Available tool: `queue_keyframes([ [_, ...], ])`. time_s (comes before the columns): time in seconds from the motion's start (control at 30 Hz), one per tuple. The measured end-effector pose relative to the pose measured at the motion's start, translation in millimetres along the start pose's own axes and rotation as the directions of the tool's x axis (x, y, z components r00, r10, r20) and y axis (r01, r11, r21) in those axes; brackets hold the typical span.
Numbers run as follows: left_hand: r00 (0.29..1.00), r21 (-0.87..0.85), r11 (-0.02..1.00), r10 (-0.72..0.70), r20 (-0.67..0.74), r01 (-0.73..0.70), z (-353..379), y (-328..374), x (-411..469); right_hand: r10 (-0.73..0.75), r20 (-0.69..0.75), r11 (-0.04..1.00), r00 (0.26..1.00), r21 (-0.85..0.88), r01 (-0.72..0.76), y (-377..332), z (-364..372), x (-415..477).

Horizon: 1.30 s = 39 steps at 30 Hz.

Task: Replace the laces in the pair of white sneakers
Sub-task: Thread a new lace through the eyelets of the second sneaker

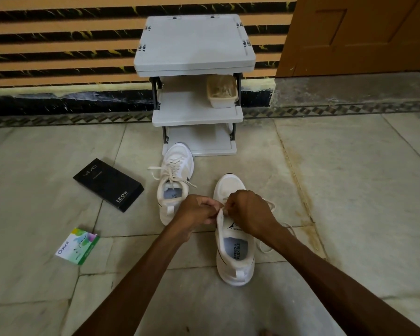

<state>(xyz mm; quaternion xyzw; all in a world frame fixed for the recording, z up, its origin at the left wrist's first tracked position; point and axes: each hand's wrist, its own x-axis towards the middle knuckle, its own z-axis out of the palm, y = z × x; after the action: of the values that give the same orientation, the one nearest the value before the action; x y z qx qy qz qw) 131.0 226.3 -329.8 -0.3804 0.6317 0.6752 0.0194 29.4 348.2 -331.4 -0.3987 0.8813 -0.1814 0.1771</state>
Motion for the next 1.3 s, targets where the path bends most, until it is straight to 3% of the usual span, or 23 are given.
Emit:
queue_keyframes([
  [0.17, 0.998, 0.078, 0.997, 0.023, -0.054, -0.019, 3.2, -3.6, -0.3, 0.087, -0.149, 0.994, 0.985, -0.053, -0.096, -5.2, 2.0, -5.3],
  [0.23, 0.993, 0.222, 0.973, 0.084, -0.087, -0.063, 4.9, -3.5, -0.9, 0.120, -0.183, 0.991, 0.976, -0.043, -0.130, -4.6, -0.2, -11.4],
  [0.37, 0.933, 0.691, 0.707, 0.331, -0.137, -0.149, 4.5, 4.5, -3.2, 0.165, -0.179, 0.986, 0.970, 0.001, -0.168, -1.8, 3.6, -30.3],
  [0.43, 0.850, 0.791, 0.592, 0.488, -0.198, -0.156, 1.1, 12.7, -2.5, 0.164, -0.211, 0.986, 0.964, 0.006, -0.166, 0.7, 8.0, -38.6],
  [0.47, 0.788, 0.760, 0.620, 0.560, -0.256, -0.194, -0.8, 19.7, -4.1, 0.155, -0.232, 0.988, 0.960, 0.019, -0.155, 2.4, 9.4, -41.0],
  [0.53, 0.701, 0.421, 0.836, 0.534, -0.472, -0.353, -9.6, 41.2, -4.2, 0.141, -0.248, 0.990, 0.958, 0.059, -0.131, 5.3, 10.3, -43.5],
  [0.57, 0.756, 0.059, 0.906, 0.383, -0.531, -0.418, -14.4, 55.4, -2.0, 0.144, -0.246, 0.988, 0.958, 0.087, -0.126, 6.6, 9.7, -43.7],
  [0.63, 0.944, -0.607, 0.737, 0.133, -0.301, -0.297, -18.1, 77.0, -0.5, 0.173, -0.237, 0.978, 0.956, 0.154, -0.139, 9.1, 8.5, -42.9],
  [0.67, 0.979, -0.689, 0.697, 0.114, -0.167, -0.199, -17.9, 81.4, 0.6, 0.193, -0.228, 0.972, 0.954, 0.178, -0.154, 9.9, 8.4, -42.7],
  [0.73, 0.990, -0.422, 0.897, 0.136, -0.026, -0.134, -15.8, 79.1, 0.6, 0.228, -0.215, 0.959, 0.950, 0.217, -0.181, 10.3, 8.7, -41.7],
  [0.77, 0.987, -0.088, 0.983, 0.159, -0.001, -0.158, -11.9, 70.4, -0.4, 0.246, -0.213, 0.952, 0.946, 0.237, -0.194, 11.1, 9.9, -41.5],
  [0.8, 0.981, 0.327, 0.926, 0.195, 0.015, -0.189, -9.0, 59.1, -0.3, 0.260, -0.218, 0.945, 0.941, 0.258, -0.202, 11.3, 10.5, -41.1],
  [0.83, 0.974, 0.687, 0.701, 0.221, 0.045, -0.191, -7.3, 44.8, 1.9, 0.270, -0.227, 0.940, 0.936, 0.274, -0.204, 11.7, 11.1, -41.4],
  [0.87, 0.976, 0.881, 0.443, 0.200, 0.084, -0.167, -5.7, 32.8, 1.9, 0.276, -0.234, 0.936, 0.932, 0.288, -0.205, 12.7, 11.9, -42.0],
  [0.9, 0.981, 0.936, 0.319, 0.165, 0.100, -0.149, -4.3, 24.0, 1.6, 0.282, -0.239, 0.932, 0.929, 0.298, -0.206, 13.4, 13.3, -42.7],
  [0.93, 0.979, 0.909, 0.375, 0.153, 0.131, -0.180, -3.8, 18.9, 1.0, 0.286, -0.247, 0.930, 0.926, 0.304, -0.206, 13.6, 13.9, -43.0],
  [0.97, 0.973, 0.777, 0.585, 0.163, 0.165, -0.230, -2.8, 17.0, -0.6, 0.286, -0.253, 0.930, 0.924, 0.307, -0.204, 14.2, 14.3, -44.0],
  [1.03, 0.973, 0.245, 0.943, 0.200, 0.118, -0.224, -3.2, 29.2, -10.2, 0.272, -0.259, 0.927, 0.927, 0.330, -0.180, 15.1, 15.6, -43.9],
  [1.07, 0.975, -0.100, 0.974, 0.211, 0.068, -0.203, -6.2, 39.1, -13.9, 0.262, -0.258, 0.927, 0.930, 0.334, -0.169, 16.0, 16.0, -43.6],
  [1.13, 0.965, -0.677, 0.722, 0.252, 0.069, -0.140, -13.0, 61.2, -20.6, 0.251, -0.251, 0.930, 0.935, 0.331, -0.161, 17.1, 16.6, -43.2],
  [1.17, 0.950, -0.809, 0.576, 0.303, 0.075, -0.119, -16.8, 73.6, -23.2, 0.251, -0.250, 0.929, 0.935, 0.335, -0.160, 18.4, 16.4, -42.3],
  [1.2, 0.934, -0.862, 0.491, 0.351, 0.068, -0.122, -20.1, 85.1, -25.8, 0.255, -0.247, 0.925, 0.935, 0.344, -0.161, 19.3, 16.6, -41.9],
  [1.3, 0.913, -0.859, 0.491, 0.400, 0.076, -0.144, -13.9, 103.6, -35.1, 0.273, -0.238, 0.920, 0.932, 0.348, -0.181, 19.3, 15.7, -42.4],
])
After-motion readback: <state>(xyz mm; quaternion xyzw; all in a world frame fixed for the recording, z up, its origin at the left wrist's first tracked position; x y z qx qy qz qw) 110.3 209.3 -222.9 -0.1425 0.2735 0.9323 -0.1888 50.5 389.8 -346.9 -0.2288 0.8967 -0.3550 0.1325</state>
